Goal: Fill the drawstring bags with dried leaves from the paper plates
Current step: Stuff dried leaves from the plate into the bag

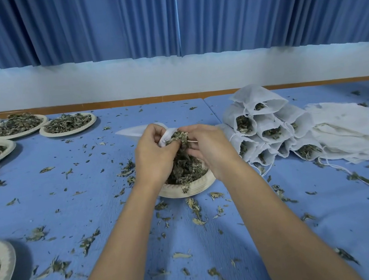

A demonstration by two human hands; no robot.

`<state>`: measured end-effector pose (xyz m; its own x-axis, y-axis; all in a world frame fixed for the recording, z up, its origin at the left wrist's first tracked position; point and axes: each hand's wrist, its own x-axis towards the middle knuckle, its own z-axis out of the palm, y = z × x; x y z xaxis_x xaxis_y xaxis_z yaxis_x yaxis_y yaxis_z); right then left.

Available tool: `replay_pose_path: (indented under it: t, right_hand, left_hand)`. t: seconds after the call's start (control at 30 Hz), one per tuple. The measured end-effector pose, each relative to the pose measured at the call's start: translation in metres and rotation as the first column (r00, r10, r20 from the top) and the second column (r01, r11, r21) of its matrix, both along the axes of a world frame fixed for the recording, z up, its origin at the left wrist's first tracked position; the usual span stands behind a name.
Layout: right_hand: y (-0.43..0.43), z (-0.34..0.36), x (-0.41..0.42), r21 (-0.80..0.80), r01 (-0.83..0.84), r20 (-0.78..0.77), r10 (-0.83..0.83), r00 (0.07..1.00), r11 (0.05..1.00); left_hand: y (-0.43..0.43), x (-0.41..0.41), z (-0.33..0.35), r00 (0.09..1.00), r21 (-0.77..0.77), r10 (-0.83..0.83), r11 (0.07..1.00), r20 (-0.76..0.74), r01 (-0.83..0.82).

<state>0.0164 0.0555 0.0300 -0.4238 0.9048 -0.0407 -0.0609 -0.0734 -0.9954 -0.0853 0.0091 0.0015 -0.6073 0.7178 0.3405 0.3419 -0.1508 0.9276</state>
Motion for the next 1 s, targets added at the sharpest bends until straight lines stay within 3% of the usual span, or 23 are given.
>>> replay_pose_path:
  t: [0.3, 0.4, 0.5, 0.57, 0.73, 0.83, 1.0]
  right_hand:
    - [0.000, -0.002, 0.004, 0.015, 0.001, -0.085, 0.000, 0.996, 1.000]
    - [0.001, -0.001, 0.006, 0.021, 0.020, -0.032, -0.020, 0.999, 1.000]
    - [0.005, -0.007, 0.009, 0.222, 0.100, 0.109, -0.127, 0.986, 0.970]
    - [0.006, -0.008, 0.011, 0.359, 0.065, 0.191, -0.141, 0.971, 0.931]
    - [0.008, -0.008, 0.011, 0.505, 0.061, 0.269, -0.224, 0.937, 0.861]
    - [0.010, -0.010, 0.011, 0.514, 0.090, 0.270, -0.260, 0.927, 0.853]
    - [0.009, -0.009, 0.009, 0.524, 0.076, 0.282, -0.257, 0.925, 0.848]
  left_hand:
    - [0.002, -0.004, 0.000, 0.999, 0.048, -0.015, 0.999, 0.032, 0.014]
    - [0.001, -0.007, -0.001, 0.999, 0.058, -0.004, 0.998, 0.052, 0.001]
    - [0.001, -0.007, -0.001, 0.997, 0.064, -0.027, 0.998, 0.075, 0.022]
    - [0.001, -0.006, 0.000, 0.995, 0.070, -0.066, 0.996, 0.077, 0.061]
    - [0.001, -0.007, 0.001, 0.988, 0.059, -0.146, 0.988, 0.041, 0.144]
    - [0.004, -0.006, 0.003, 0.997, 0.038, -0.077, 0.996, 0.004, 0.077]
    - [0.016, -0.007, 0.014, 0.966, -0.025, 0.219, 0.974, -0.135, -0.225]
